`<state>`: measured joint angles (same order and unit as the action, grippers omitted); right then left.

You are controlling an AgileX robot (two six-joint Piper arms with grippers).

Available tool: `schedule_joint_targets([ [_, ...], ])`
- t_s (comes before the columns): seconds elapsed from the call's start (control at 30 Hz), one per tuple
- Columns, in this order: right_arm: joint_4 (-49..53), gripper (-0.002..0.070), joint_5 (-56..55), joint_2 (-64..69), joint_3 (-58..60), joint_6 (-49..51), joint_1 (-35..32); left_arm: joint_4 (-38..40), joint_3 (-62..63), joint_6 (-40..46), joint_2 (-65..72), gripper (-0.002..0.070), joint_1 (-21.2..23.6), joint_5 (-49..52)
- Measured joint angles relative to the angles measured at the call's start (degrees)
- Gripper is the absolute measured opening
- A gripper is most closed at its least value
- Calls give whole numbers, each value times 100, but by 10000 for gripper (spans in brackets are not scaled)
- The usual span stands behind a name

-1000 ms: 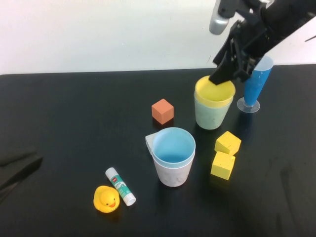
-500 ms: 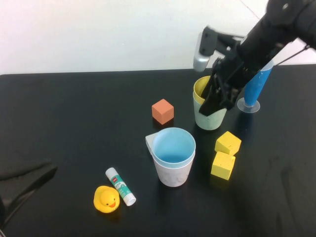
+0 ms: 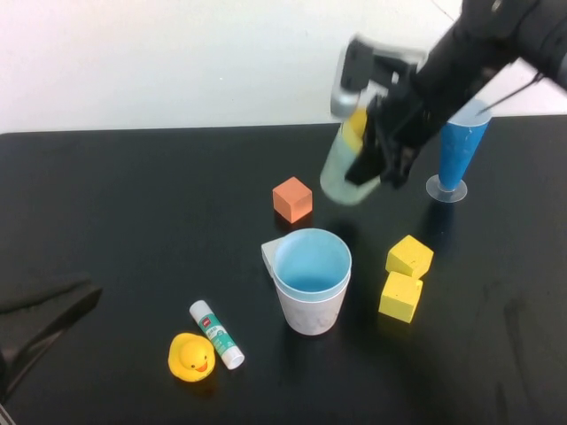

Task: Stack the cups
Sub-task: Pick up the green cup, then place the green cup on the blue cup

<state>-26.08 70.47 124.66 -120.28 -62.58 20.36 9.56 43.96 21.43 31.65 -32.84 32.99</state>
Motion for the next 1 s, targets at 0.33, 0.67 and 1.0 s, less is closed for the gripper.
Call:
schedule_joint_targets([
  [0.33, 897, 53, 11, -1886, 703, 1352, 1277, -10, 0, 0, 0, 1, 0, -37],
  [0.67, 1358, 53, -404, -2224, 2156, 1504, 2077, -20, 0, 0, 0, 2, 0, -93],
  [1.0, 1523, 53, -438, -1852, 2156, 1680, 2077, -30, 0, 0, 0, 2, 0, -127],
])
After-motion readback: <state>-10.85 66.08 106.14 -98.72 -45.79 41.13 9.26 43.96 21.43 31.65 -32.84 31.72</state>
